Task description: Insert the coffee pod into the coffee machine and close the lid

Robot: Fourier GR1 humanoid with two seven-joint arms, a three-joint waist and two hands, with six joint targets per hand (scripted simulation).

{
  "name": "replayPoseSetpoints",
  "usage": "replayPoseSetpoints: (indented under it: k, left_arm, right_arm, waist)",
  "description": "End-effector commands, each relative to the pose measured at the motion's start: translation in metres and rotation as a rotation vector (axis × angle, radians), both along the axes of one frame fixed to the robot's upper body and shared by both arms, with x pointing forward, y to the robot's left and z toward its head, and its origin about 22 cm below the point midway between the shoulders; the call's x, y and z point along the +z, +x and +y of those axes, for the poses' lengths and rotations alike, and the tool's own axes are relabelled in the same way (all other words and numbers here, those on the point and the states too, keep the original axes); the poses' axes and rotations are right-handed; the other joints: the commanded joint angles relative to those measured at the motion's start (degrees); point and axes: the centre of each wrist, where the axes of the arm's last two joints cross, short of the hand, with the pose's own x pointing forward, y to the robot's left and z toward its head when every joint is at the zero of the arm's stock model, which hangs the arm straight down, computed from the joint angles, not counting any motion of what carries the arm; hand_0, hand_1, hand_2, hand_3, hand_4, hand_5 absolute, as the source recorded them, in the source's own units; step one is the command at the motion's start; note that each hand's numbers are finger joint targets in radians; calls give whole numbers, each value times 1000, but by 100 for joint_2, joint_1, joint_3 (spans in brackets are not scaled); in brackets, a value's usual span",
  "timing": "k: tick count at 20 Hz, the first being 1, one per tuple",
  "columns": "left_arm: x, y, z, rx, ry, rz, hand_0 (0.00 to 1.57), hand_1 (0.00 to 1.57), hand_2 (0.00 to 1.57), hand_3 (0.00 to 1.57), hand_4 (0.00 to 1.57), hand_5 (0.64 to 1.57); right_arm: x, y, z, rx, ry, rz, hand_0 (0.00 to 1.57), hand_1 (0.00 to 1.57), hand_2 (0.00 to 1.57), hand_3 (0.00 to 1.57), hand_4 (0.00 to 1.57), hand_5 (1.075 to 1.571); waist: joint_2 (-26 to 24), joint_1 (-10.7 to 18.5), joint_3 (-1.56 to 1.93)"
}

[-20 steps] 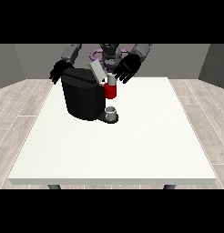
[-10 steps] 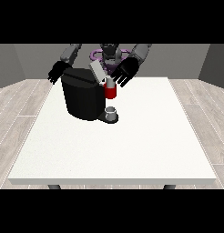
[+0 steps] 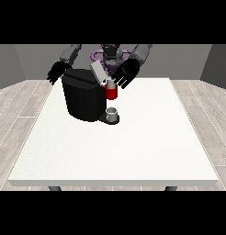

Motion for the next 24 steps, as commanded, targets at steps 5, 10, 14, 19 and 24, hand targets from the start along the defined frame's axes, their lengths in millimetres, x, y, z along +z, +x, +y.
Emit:
replayPoseSetpoints:
  k: [5, 10, 14, 19, 24]
  left_arm:
    - [-15, -1, 14, -12, 10, 44, 1221, 1221, 1265, 1171, 485, 1571]
    - [-20, 2, -1, 6, -10, 59, 1204, 1204, 1226, 1089, 463, 1571]
    - [-13, -2, 11, -19, 28, 9, 1134, 1134, 1170, 999, 457, 1571]
    - [19, 0, 9, 4, 55, -42, 1066, 1066, 1116, 945, 380, 1571]
    - [-15, 0, -10, -24, 64, -4, 1064, 1064, 1117, 952, 360, 1571]
  right_arm:
    - [8, -2, 12, -1, -2, 1, 0, 0, 0, 0, 437, 1571]
    - [2, -6, 15, 7, 5, 19, 0, 0, 0, 0, 366, 1571]
    - [-10, -7, -4, -3, 1, -38, 0, 0, 0, 0, 401, 1571]
    - [2, 4, 5, 0, 4, -60, 0, 0, 0, 0, 434, 1571]
    - [2, 6, -20, -13, 12, -1, 0, 0, 0, 0, 459, 1571]
  waist:
    - [28, 3, -3]
    - [3, -157, -2]
    - [210, 26, 0]
    - [331, -9, 1]
    - [52, 160, 1]
